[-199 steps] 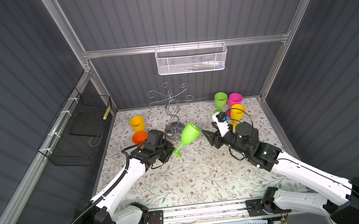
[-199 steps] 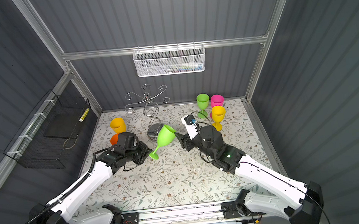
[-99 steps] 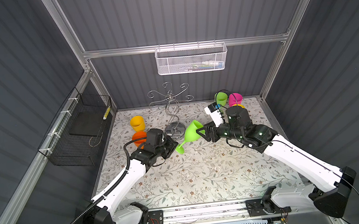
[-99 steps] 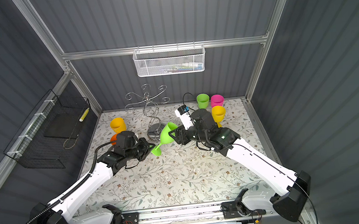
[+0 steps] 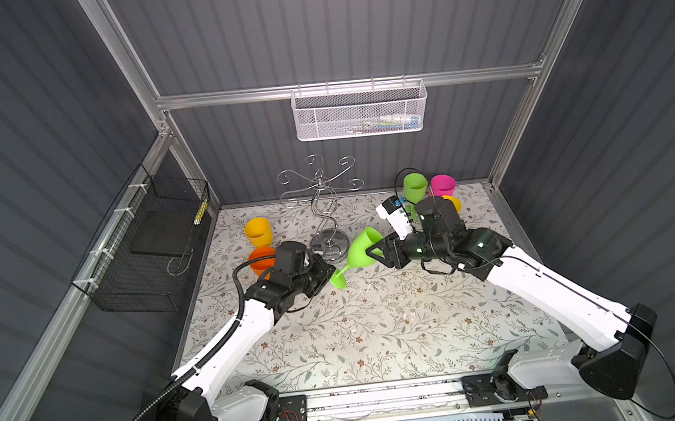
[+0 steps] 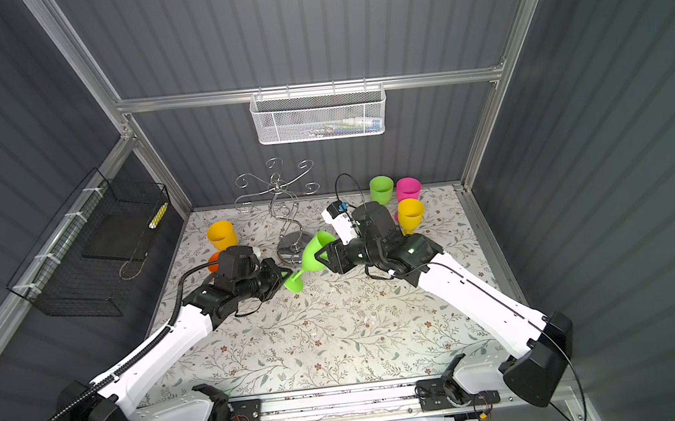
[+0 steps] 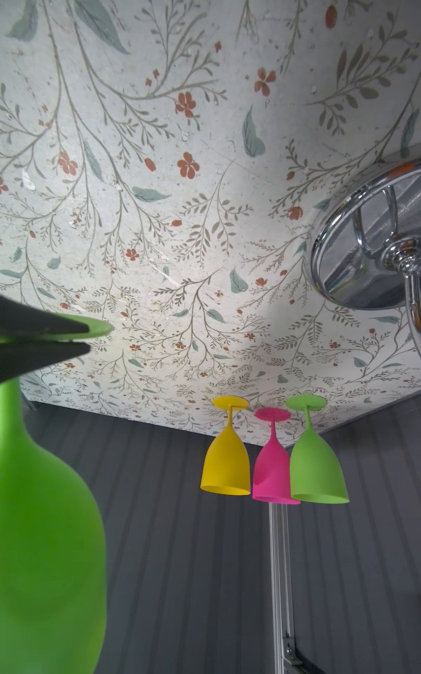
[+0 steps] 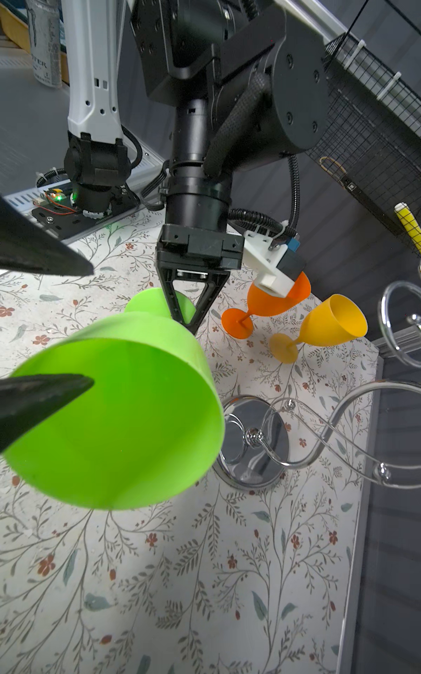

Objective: Take the wine glass off the wine glass rack
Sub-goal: 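Turn the green glass upright with the right gripper while the left releases the stem, then lower the upright lime green glass beside the other glasses with the right gripper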

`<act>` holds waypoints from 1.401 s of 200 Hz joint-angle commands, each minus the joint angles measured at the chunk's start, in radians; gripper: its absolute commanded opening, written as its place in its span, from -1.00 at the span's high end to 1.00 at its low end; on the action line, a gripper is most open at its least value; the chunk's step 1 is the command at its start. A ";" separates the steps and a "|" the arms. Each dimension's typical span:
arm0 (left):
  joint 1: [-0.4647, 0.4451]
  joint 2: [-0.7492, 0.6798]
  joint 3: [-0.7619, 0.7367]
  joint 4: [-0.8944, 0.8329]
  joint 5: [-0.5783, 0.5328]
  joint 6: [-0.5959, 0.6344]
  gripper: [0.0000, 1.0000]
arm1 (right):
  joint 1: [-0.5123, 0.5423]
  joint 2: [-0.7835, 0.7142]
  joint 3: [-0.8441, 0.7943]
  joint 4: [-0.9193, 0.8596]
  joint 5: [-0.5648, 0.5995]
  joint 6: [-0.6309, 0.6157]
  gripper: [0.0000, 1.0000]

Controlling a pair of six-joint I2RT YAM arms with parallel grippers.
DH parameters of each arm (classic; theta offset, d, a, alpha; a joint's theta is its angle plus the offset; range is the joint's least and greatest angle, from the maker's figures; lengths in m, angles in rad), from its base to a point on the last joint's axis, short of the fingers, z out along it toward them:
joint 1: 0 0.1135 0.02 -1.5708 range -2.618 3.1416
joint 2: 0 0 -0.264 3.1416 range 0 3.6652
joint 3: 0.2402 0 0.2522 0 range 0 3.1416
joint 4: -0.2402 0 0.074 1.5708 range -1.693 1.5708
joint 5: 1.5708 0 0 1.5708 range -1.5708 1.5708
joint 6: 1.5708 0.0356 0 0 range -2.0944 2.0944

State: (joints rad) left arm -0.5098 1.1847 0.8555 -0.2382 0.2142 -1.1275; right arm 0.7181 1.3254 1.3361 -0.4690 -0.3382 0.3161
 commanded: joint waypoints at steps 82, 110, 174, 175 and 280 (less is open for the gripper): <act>-0.003 -0.019 -0.010 0.052 0.039 0.049 1.00 | -0.001 0.064 0.060 -0.022 -0.149 -0.017 1.00; -0.002 -0.020 -0.015 0.053 0.037 0.054 0.84 | -0.001 0.074 0.081 -0.036 -0.145 -0.019 1.00; -0.003 -0.016 -0.015 0.061 0.038 0.063 -0.20 | -0.002 0.077 0.090 -0.077 -0.025 -0.020 1.00; -0.003 -0.017 -0.015 0.060 0.038 0.063 -0.22 | -0.002 0.077 0.090 -0.079 -0.022 -0.020 1.00; -0.003 -0.083 -0.008 -0.019 -0.011 0.109 -0.99 | -0.097 0.088 0.094 -0.218 0.298 -0.046 1.00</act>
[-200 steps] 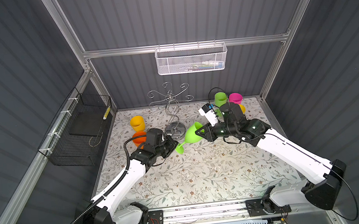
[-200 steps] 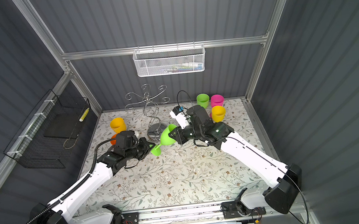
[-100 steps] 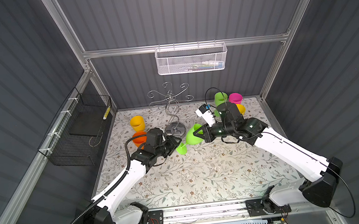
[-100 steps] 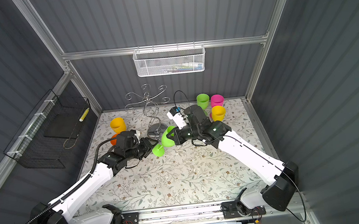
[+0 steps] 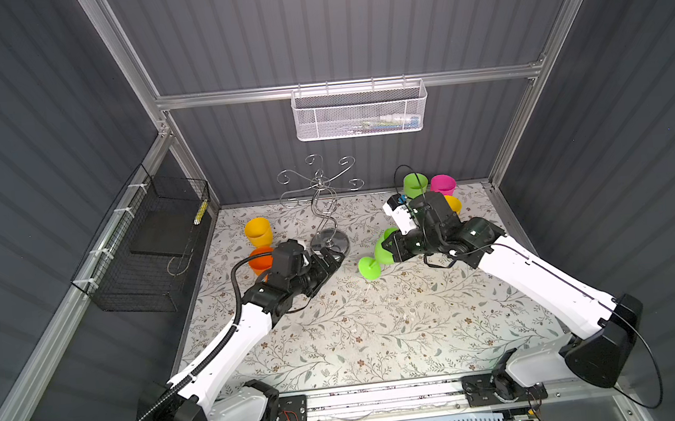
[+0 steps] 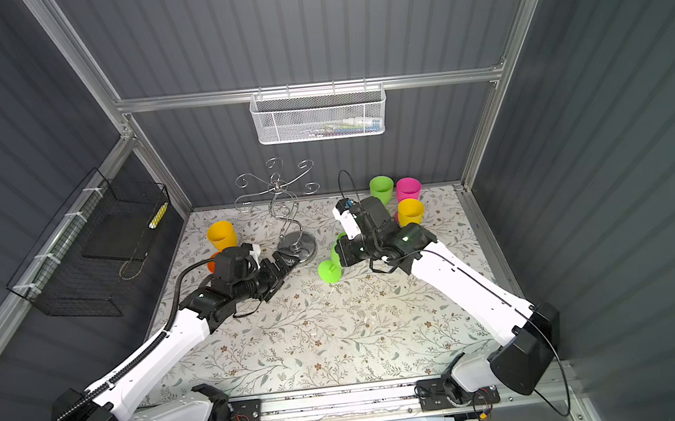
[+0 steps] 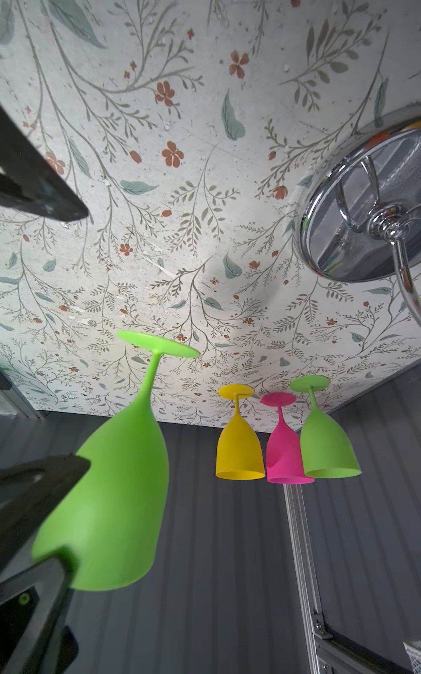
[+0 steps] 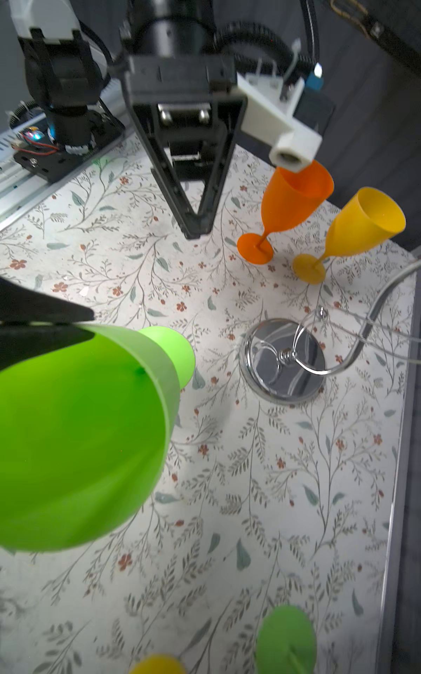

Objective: Take the wine glass off the wine glass rack
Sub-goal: 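Lower the upright lime green glass beside the other glasses with the right gripper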

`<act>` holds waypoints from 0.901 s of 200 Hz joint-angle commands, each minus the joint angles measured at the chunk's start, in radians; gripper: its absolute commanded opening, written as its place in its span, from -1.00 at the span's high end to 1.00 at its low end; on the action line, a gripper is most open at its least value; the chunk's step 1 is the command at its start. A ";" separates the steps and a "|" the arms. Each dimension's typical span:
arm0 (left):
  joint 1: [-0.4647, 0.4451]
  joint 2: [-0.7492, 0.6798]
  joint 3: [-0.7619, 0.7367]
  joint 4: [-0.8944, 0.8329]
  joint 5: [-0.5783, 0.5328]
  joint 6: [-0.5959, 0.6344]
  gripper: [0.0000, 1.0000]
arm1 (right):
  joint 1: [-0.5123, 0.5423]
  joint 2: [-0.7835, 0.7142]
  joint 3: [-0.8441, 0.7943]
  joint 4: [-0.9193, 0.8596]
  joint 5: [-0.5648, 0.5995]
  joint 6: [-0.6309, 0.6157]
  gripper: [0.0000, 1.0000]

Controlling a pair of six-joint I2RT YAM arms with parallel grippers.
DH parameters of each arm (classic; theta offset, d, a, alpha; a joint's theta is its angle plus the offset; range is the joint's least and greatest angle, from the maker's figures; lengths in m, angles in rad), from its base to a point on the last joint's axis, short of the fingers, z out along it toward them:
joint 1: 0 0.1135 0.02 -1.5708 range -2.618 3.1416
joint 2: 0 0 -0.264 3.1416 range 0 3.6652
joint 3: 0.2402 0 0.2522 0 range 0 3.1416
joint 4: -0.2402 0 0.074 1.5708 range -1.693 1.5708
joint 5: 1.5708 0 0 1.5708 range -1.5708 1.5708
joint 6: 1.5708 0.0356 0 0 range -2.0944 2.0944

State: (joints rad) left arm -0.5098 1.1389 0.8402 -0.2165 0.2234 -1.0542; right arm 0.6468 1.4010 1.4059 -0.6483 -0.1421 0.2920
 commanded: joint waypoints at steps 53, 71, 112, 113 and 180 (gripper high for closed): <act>-0.003 -0.063 0.014 -0.082 -0.023 0.063 -0.99 | -0.084 0.138 0.091 -0.058 0.228 -0.059 1.00; -0.002 -0.082 0.013 -0.098 -0.035 0.074 -1.00 | -0.110 0.190 0.123 -0.059 0.242 -0.070 1.00; -0.003 -0.122 0.010 -0.139 -0.058 0.095 -0.99 | -0.159 0.272 0.176 -0.023 0.263 -0.093 1.00; -0.003 -0.123 0.010 -0.140 -0.058 0.095 -0.99 | -0.160 0.274 0.178 -0.024 0.264 -0.093 1.00; -0.003 -0.153 0.032 -0.178 -0.059 0.132 -0.99 | -0.224 0.429 0.325 -0.083 0.282 -0.153 1.00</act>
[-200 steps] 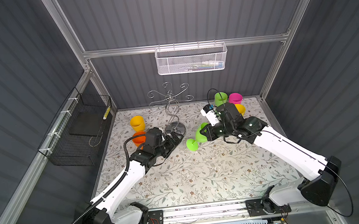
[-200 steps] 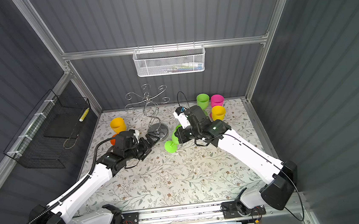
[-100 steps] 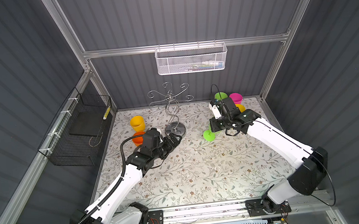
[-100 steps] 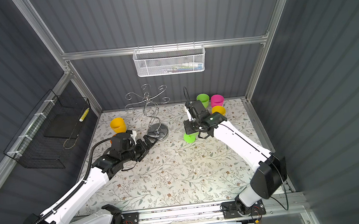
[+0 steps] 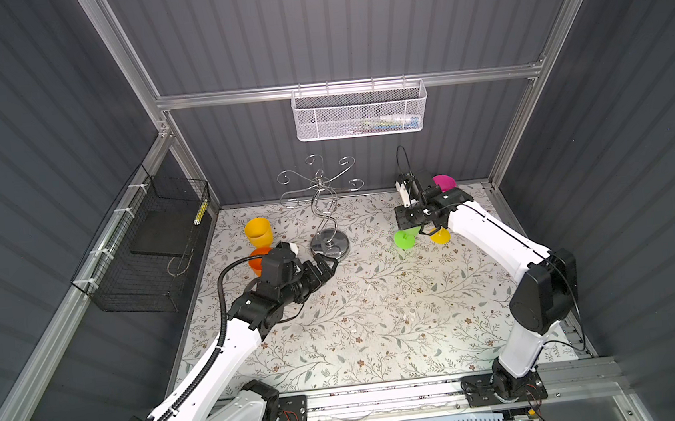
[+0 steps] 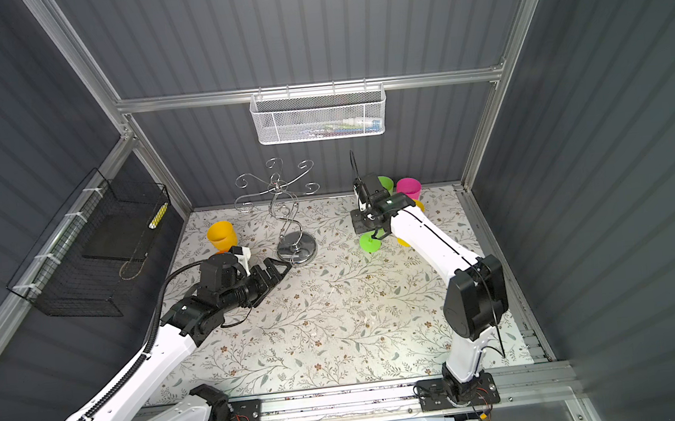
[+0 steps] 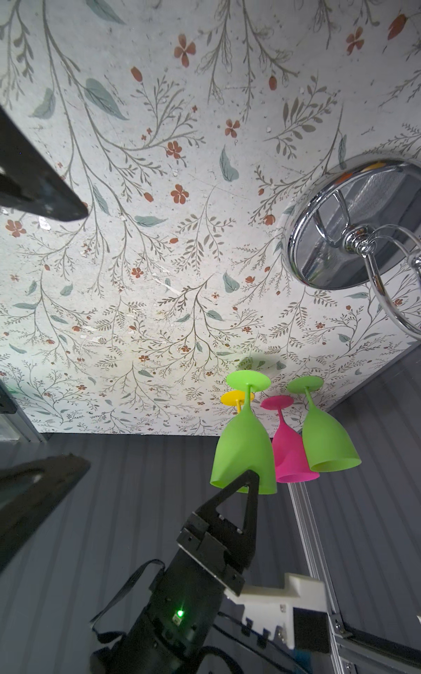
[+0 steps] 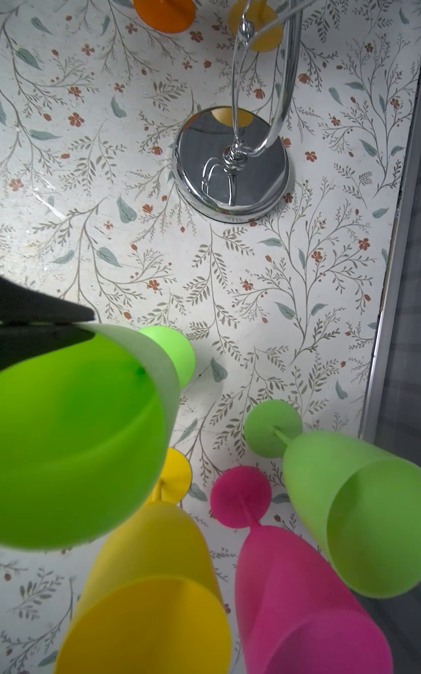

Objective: Take the wine glass off the wine glass rack
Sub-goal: 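Lower the upright lime green glass beside the other glasses with the right gripper, then open the right gripper and draw it back while the left moves toward the orange glass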

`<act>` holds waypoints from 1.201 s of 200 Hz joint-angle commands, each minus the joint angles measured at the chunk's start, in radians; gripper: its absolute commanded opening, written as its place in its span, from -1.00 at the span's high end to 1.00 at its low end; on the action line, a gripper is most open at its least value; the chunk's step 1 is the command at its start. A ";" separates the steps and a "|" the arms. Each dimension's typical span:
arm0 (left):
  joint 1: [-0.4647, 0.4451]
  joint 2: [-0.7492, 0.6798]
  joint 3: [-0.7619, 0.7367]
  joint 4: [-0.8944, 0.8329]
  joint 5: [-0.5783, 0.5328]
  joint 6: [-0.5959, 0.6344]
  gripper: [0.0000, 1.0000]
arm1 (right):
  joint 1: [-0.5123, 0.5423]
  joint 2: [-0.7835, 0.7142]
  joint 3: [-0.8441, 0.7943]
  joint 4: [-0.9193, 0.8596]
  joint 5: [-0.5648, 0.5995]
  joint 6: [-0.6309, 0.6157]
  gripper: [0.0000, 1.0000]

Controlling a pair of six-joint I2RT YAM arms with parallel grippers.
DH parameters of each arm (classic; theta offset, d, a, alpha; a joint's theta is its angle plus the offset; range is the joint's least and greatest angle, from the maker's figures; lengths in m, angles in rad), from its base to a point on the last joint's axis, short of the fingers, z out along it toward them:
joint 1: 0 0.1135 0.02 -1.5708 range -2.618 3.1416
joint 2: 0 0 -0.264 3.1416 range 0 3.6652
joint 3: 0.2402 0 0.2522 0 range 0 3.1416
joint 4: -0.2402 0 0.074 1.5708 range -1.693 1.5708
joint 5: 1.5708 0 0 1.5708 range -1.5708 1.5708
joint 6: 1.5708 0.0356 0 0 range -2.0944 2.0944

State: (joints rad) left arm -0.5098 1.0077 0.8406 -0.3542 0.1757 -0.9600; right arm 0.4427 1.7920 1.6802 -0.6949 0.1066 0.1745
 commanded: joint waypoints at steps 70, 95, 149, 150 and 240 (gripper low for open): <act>-0.003 -0.020 0.055 -0.020 0.002 0.081 -0.99 | -0.069 0.123 0.099 -0.050 0.028 -0.072 1.00; -0.003 -0.021 0.066 -0.026 -0.003 0.100 -0.99 | -0.076 0.136 0.098 -0.044 0.018 -0.073 0.99; -0.003 -0.029 0.131 -0.080 -0.028 0.201 -0.99 | -0.078 0.136 0.098 -0.038 0.001 -0.087 0.42; -0.003 -0.030 0.132 -0.082 -0.030 0.205 -1.00 | -0.078 0.135 0.098 -0.038 0.001 -0.087 0.41; -0.003 -0.065 0.369 -0.270 -0.269 0.556 -1.00 | -0.078 -0.170 -0.099 0.093 -0.033 -0.082 -0.67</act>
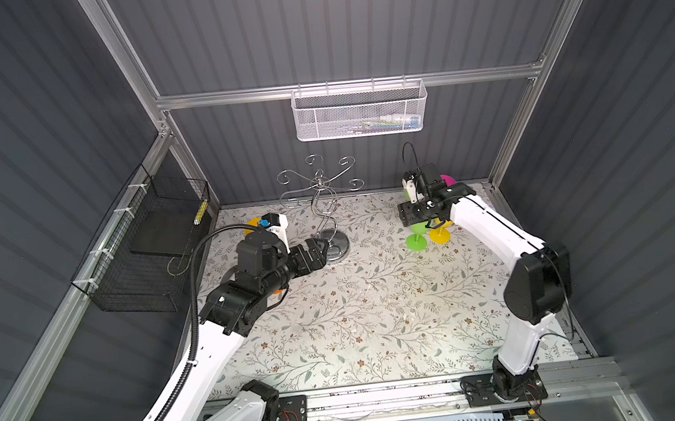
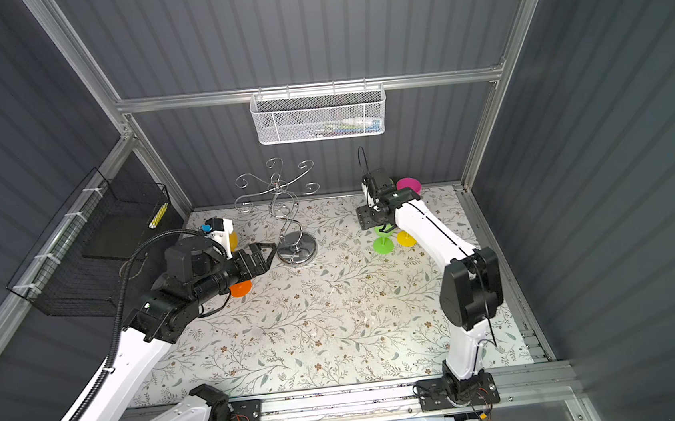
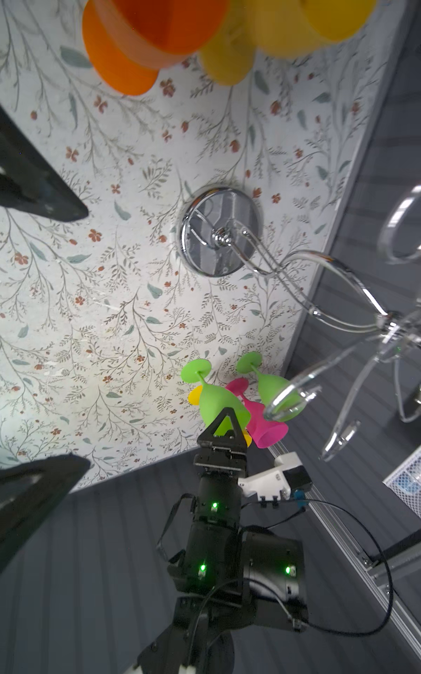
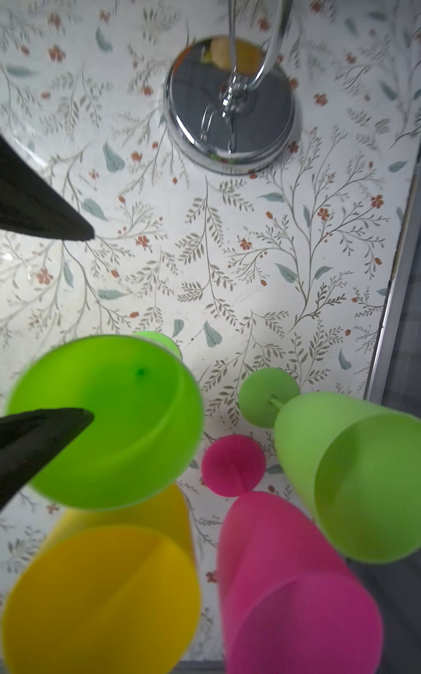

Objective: Take the wine glass off the wine glass rack
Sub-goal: 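Open the right gripper and draw it back while the left moves toward the orange glass, then lower the left gripper over the orange glass lying on its side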

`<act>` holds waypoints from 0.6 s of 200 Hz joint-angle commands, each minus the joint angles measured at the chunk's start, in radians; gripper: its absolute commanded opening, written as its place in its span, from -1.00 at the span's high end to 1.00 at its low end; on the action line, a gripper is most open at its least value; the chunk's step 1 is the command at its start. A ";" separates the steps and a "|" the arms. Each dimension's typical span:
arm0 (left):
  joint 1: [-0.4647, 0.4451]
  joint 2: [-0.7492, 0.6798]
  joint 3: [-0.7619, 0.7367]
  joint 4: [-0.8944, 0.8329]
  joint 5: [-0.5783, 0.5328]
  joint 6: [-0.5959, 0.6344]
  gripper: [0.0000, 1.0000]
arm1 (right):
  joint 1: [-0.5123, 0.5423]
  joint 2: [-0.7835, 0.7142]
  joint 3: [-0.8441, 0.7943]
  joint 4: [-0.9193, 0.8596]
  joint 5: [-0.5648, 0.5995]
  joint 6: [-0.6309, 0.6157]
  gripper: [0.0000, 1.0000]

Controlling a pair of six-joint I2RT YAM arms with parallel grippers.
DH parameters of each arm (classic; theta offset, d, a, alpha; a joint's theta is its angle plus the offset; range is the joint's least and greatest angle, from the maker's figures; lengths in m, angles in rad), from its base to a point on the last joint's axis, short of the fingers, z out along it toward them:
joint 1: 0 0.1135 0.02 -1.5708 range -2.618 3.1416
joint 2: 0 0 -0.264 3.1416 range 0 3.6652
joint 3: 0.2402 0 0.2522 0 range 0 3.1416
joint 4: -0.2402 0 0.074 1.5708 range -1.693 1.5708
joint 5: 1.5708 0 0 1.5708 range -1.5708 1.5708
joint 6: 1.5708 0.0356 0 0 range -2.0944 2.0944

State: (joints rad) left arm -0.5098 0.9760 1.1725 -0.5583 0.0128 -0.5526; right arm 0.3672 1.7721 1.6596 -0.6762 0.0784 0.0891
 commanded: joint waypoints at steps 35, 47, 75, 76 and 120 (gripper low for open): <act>-0.003 -0.115 -0.013 -0.027 -0.236 0.259 -0.99 | -0.011 -0.442 -0.362 0.253 0.065 -0.022 -0.98; -0.003 -0.152 -0.051 -0.001 -0.294 0.284 -1.00 | -0.023 -0.543 -0.456 0.333 0.087 -0.025 -0.98; -0.003 -0.251 -0.190 0.101 -0.455 0.314 -0.99 | -0.078 -0.747 -0.692 0.511 0.125 -0.025 -0.98; -0.003 -0.255 -0.197 0.107 -0.463 0.317 -0.99 | -0.081 -0.754 -0.702 0.518 0.126 -0.024 -0.99; -0.003 -0.350 -0.457 0.281 -0.678 0.370 -1.00 | -0.143 -0.920 -1.055 0.831 0.217 -0.002 -0.98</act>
State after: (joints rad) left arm -0.5098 0.6392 0.7975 -0.3817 -0.4843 -0.2279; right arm 0.2394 0.8867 0.7292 -0.0731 0.2192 0.0731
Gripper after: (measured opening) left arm 0.997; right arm 0.992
